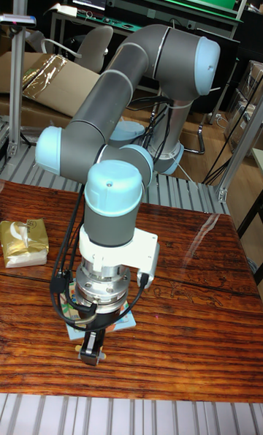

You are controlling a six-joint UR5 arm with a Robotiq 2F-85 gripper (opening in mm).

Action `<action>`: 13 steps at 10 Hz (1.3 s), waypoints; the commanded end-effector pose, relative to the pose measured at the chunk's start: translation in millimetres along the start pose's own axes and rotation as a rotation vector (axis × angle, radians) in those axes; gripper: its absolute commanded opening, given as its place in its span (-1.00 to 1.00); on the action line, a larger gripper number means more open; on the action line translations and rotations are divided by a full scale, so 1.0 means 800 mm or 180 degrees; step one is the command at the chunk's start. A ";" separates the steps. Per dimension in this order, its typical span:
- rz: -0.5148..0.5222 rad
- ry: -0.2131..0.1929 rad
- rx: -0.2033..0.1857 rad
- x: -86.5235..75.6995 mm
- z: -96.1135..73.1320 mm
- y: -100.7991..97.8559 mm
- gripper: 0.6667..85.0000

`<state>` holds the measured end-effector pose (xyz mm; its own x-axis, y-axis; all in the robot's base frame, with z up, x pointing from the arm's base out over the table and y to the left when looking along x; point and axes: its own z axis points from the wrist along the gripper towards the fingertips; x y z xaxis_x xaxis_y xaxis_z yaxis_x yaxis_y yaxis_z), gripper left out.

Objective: Assemble one piece of a puzzle

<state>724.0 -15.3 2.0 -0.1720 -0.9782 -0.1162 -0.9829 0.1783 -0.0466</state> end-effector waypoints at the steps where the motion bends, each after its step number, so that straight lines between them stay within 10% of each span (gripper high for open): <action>1: 0.0069 -0.0043 -0.0017 -0.001 -0.009 -0.001 -0.12; 13: 0.0527 0.0022 0.0200 0.026 -0.053 -0.013 -0.19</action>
<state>726.8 -32.1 30.8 -0.2789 -0.9535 -0.1141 -0.9558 0.2871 -0.0630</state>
